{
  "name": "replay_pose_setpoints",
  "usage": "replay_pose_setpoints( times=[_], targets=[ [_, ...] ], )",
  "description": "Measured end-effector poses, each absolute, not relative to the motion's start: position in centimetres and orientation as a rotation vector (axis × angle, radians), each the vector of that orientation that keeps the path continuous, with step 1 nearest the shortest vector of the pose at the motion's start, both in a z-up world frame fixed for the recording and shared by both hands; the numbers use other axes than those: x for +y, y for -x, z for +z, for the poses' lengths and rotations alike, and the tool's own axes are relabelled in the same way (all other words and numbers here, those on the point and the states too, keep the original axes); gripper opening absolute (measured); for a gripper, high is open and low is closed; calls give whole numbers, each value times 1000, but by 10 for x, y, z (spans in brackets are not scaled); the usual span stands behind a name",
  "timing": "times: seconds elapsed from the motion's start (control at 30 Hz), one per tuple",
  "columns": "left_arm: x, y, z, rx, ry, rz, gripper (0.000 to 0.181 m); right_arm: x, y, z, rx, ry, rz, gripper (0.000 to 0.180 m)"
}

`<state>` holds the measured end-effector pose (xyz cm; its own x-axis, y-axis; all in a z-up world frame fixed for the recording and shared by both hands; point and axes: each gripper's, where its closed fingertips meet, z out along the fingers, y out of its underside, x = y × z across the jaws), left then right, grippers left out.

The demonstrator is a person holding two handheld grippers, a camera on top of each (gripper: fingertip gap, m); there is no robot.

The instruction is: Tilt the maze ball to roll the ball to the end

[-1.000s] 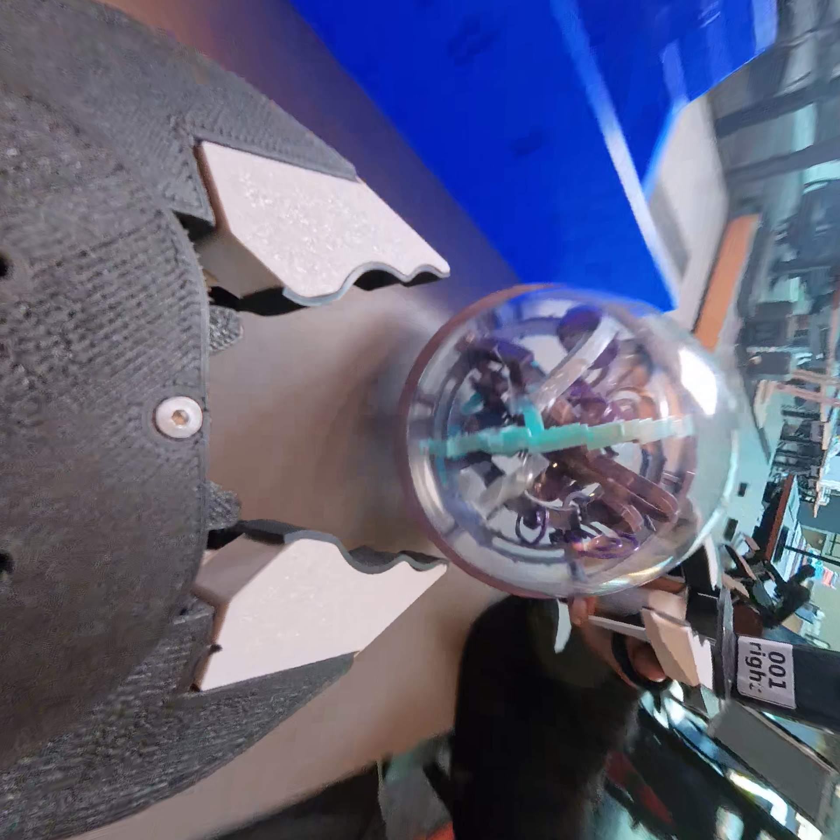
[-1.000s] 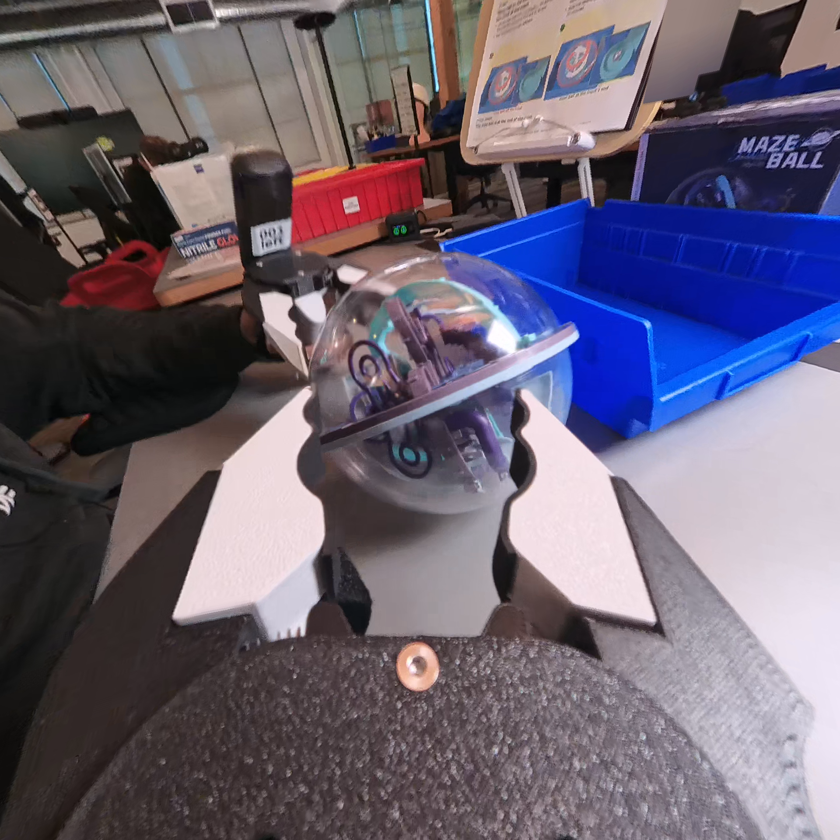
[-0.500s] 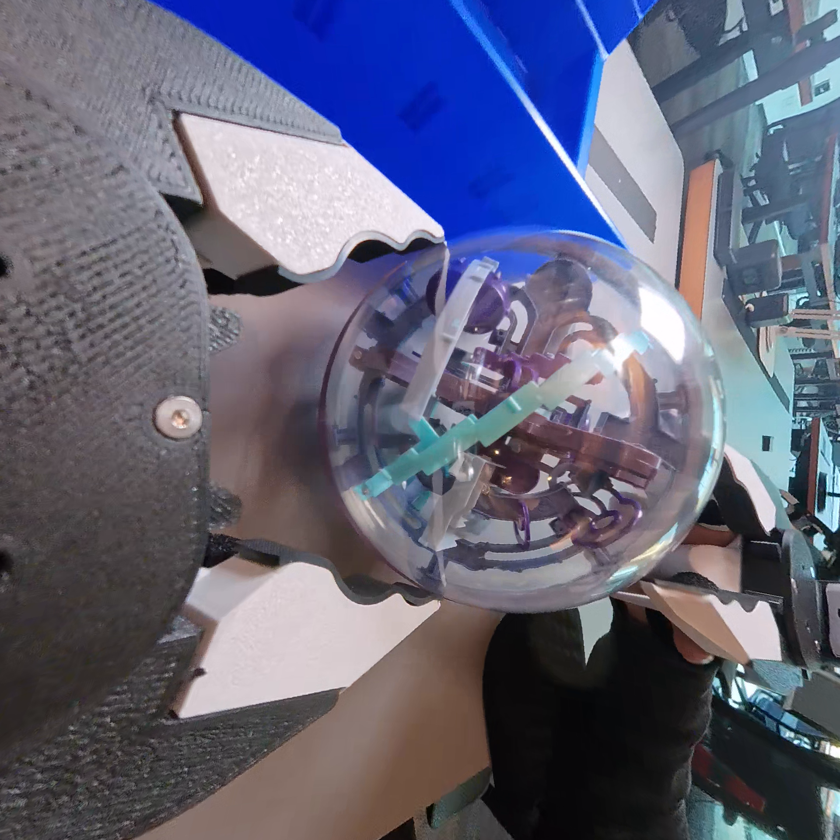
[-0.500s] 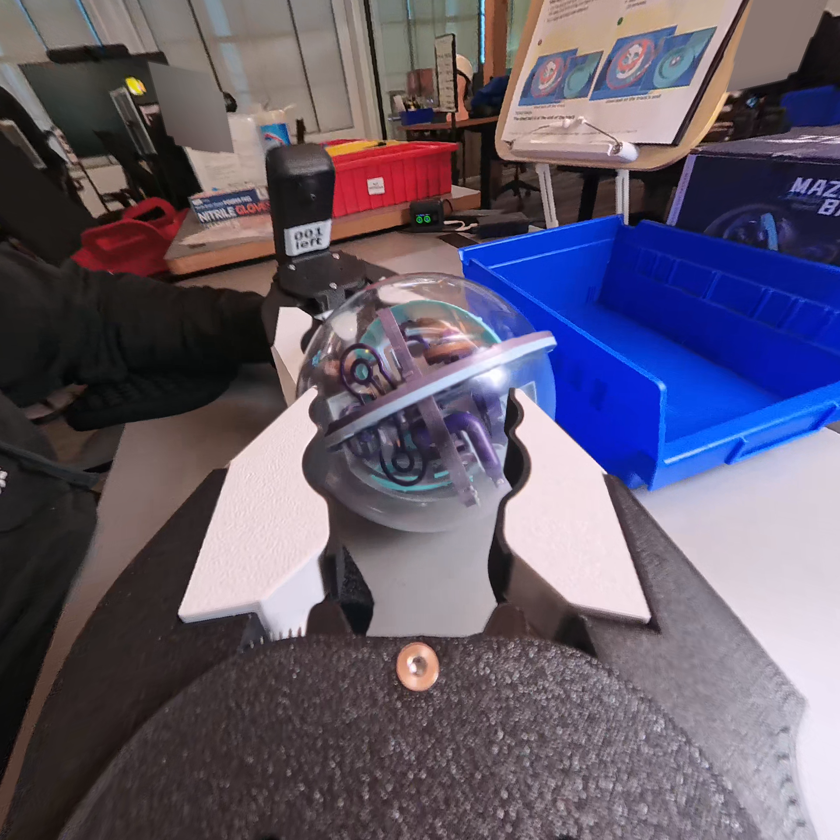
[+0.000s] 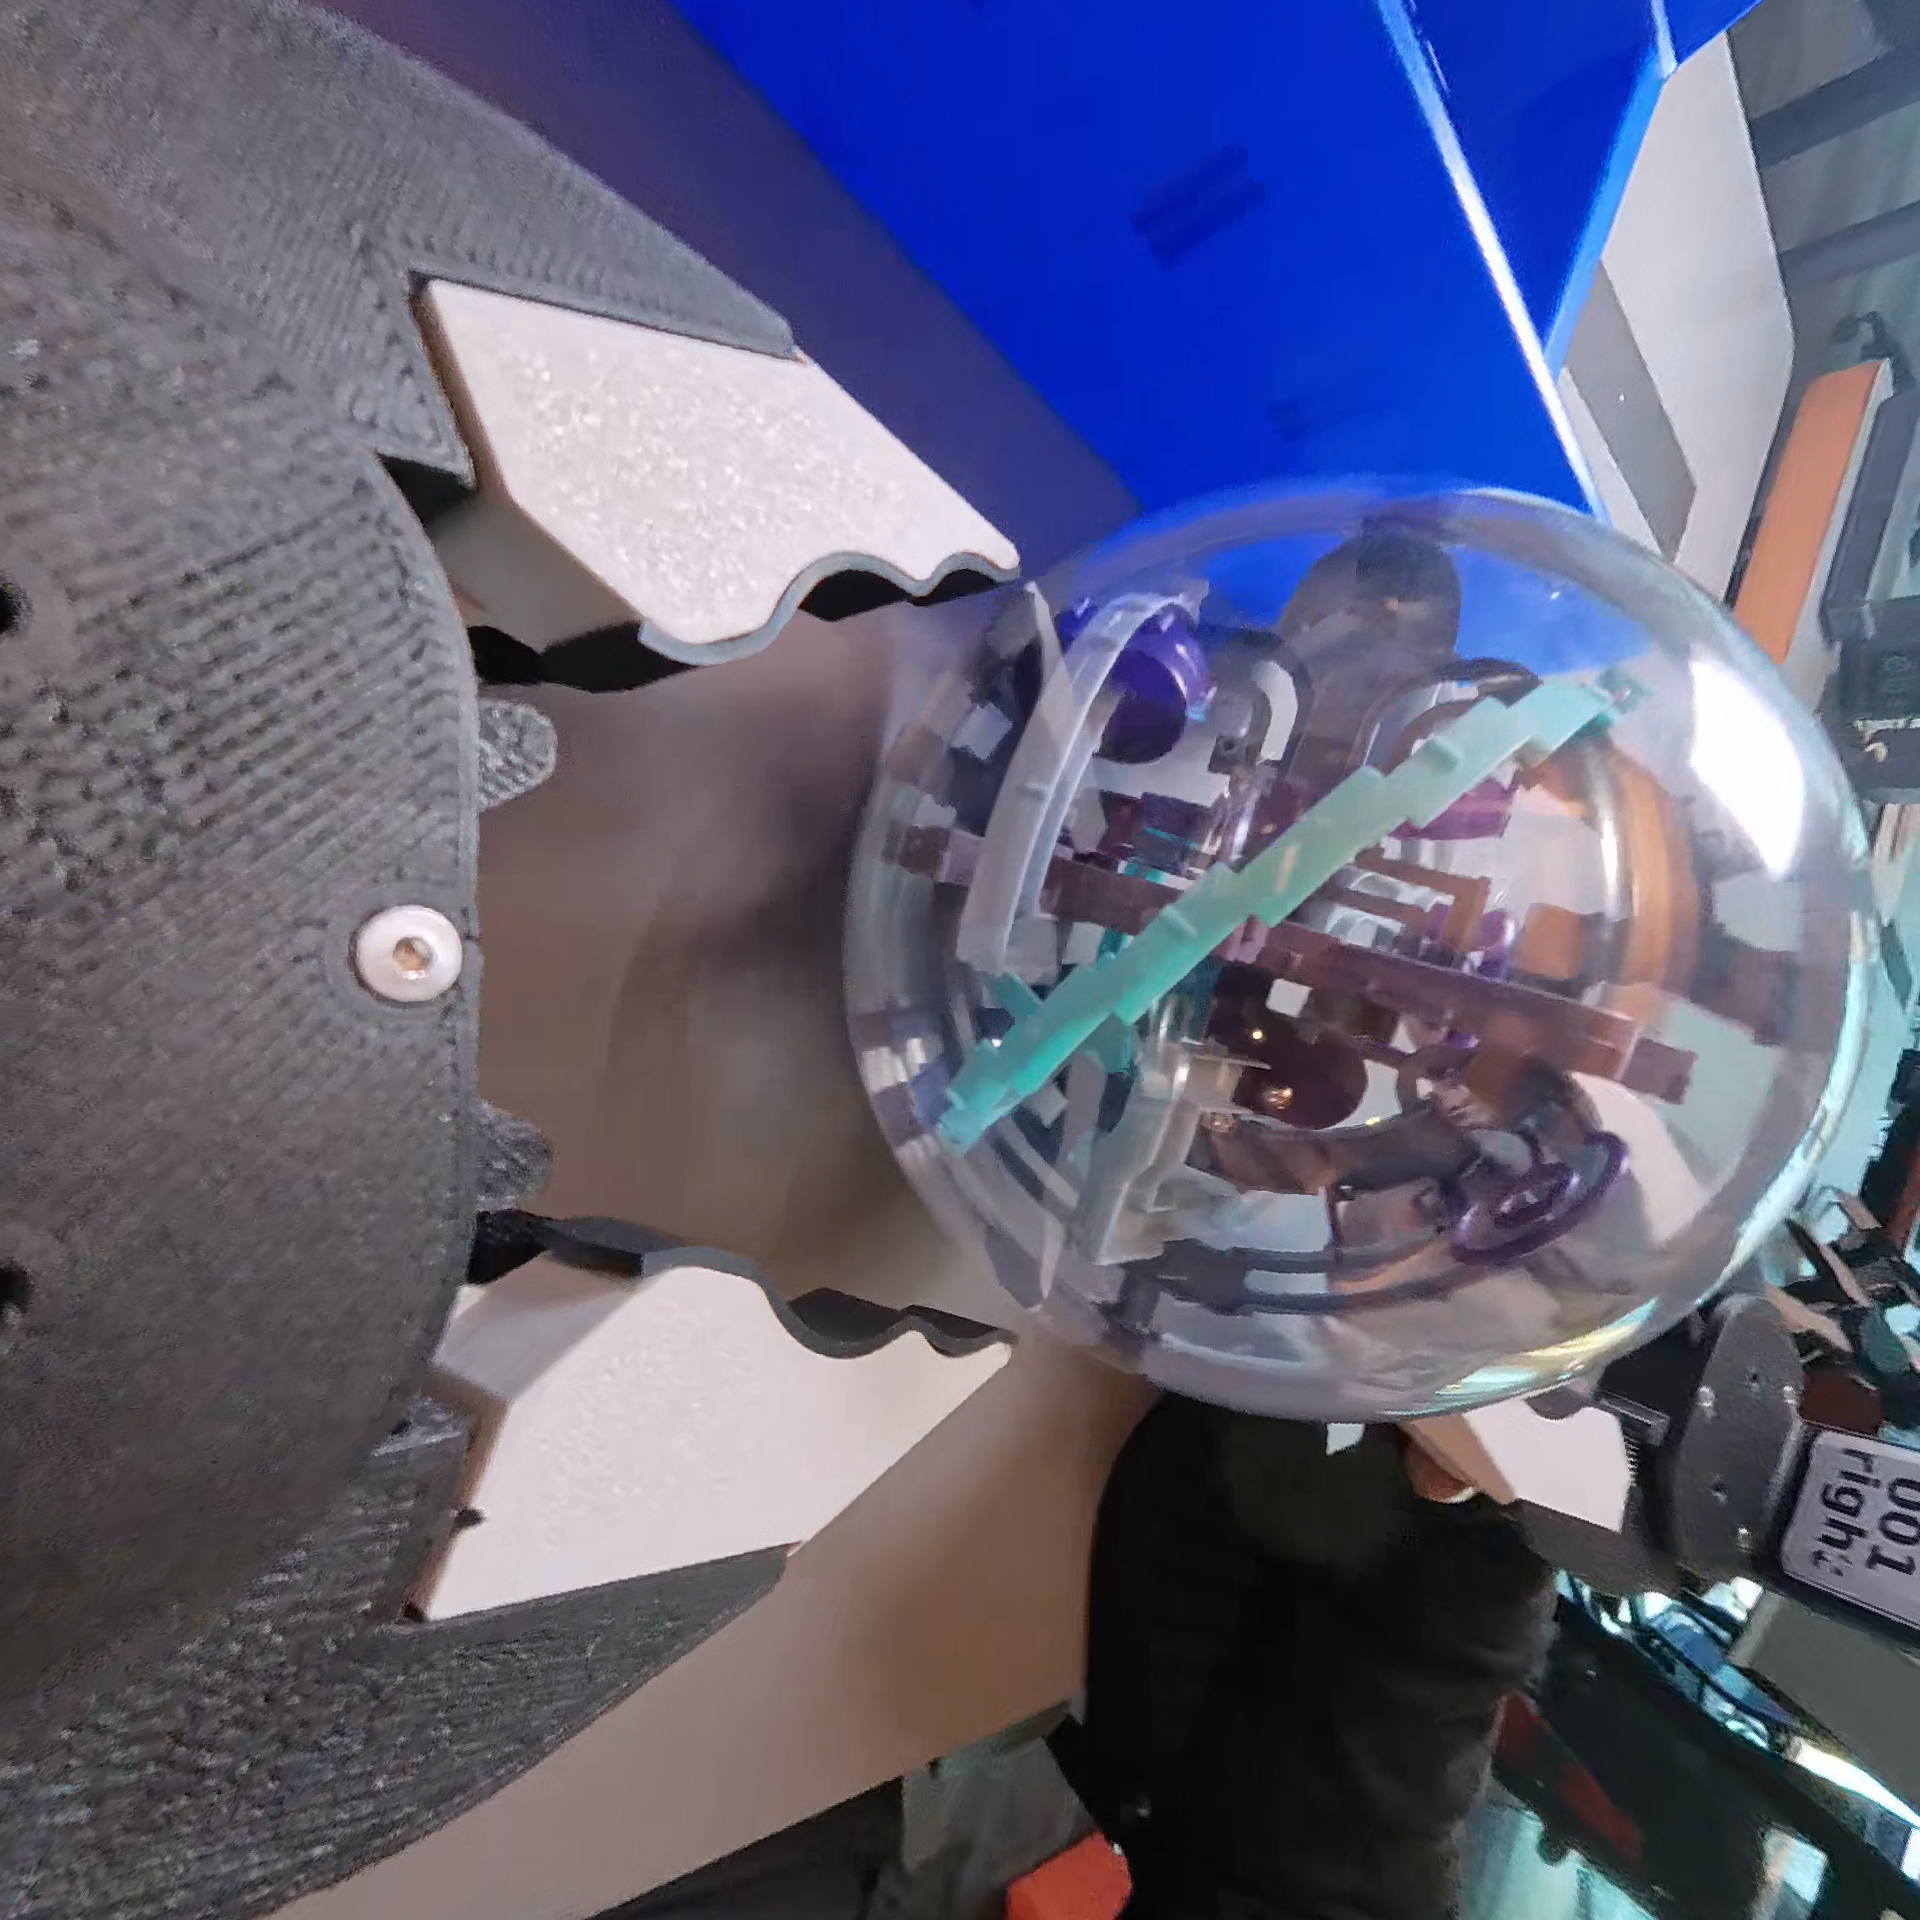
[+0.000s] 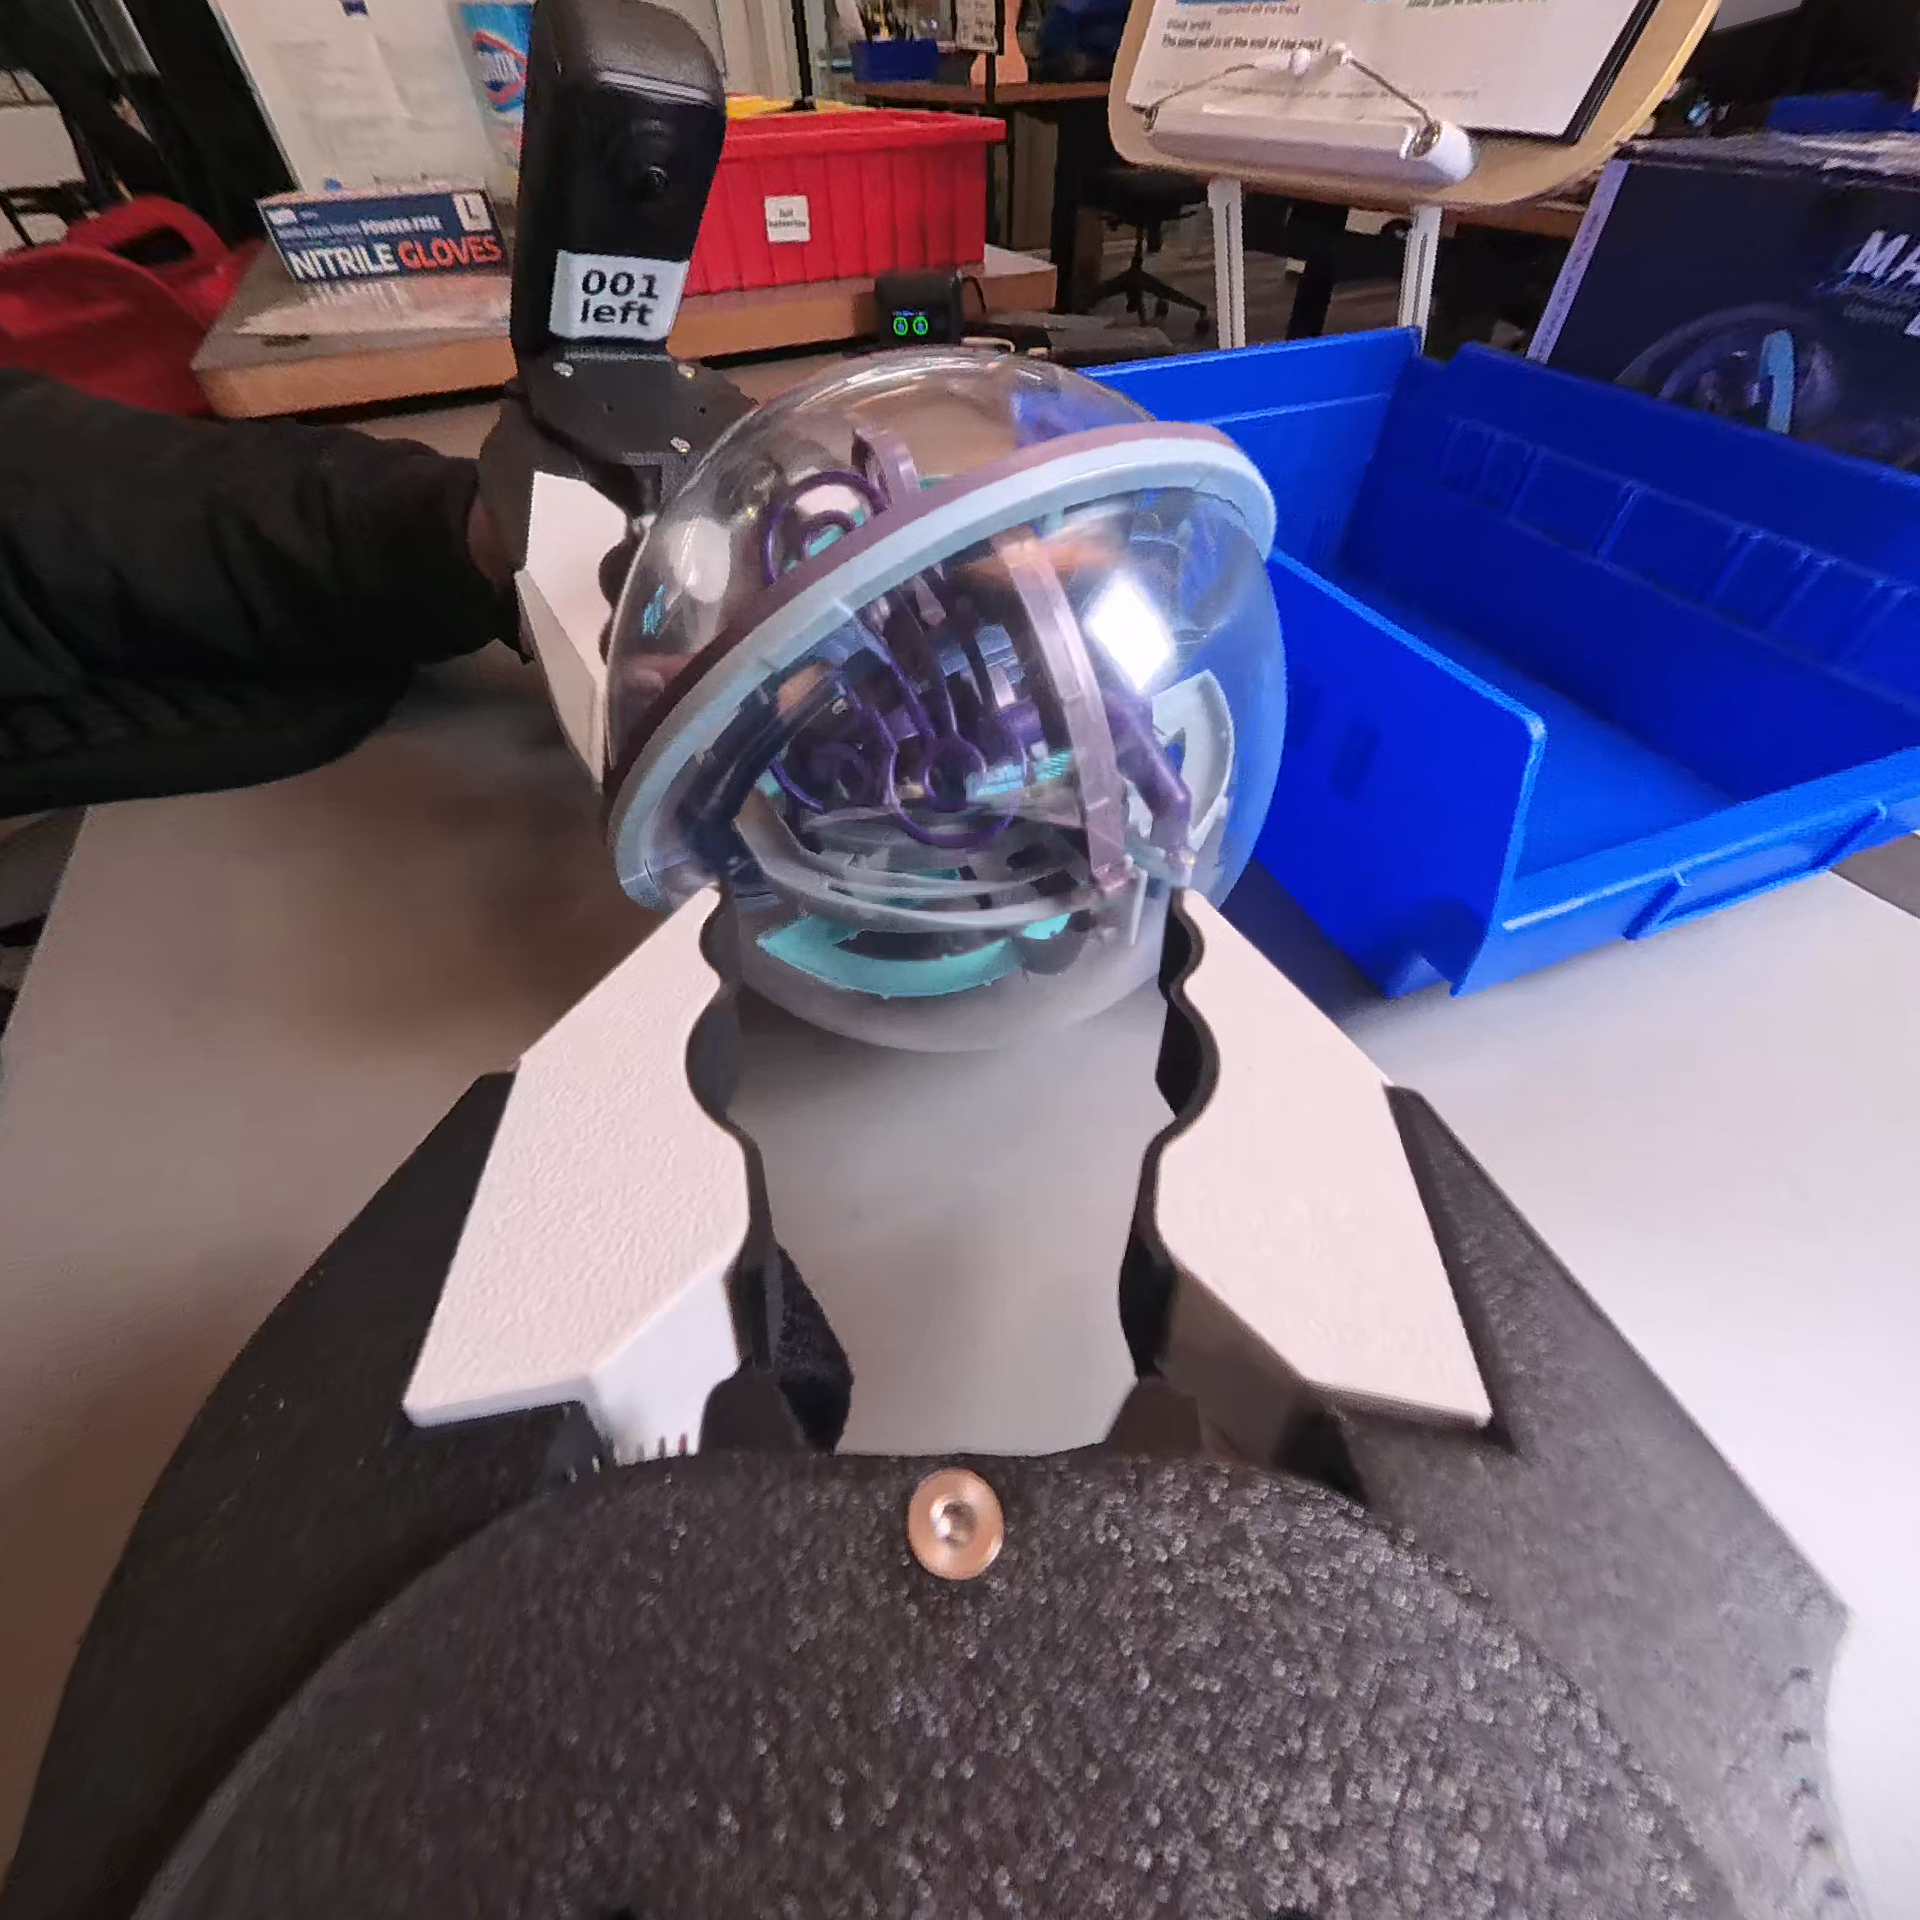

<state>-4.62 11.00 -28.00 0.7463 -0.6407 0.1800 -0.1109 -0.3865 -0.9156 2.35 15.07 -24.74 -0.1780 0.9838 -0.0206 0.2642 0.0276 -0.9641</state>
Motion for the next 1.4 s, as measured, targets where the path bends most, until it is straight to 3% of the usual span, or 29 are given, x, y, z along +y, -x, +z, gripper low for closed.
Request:
replay_pose_setpoints(
  times=[0.23,0.37,0.53,0.63,0.83,1.07,1.4],
  targets=[
    [116,75,-246,578,1779,-584,134,151,-18,-257,-1548,1337,1198,79],
    [125,61,-267,645,1849,-526,145,145,-10,-249,-1522,1283,1175,71],
    [113,62,-269,763,1771,-468,146,131,-16,-244,-1535,1182,1149,55],
    [107,62,-270,815,1720,-414,145,127,-18,-240,-1532,1171,1207,54],
    [104,64,-273,876,1680,-287,123,140,-18,-249,-1490,1294,1323,82],
    [99,69,-281,962,1679,-196,120,131,-25,-241,-1520,1176,1283,57],
    [89,72,-273,882,1701,-404,111,127,-29,-245,-1553,1167,1279,52]
  ],
)
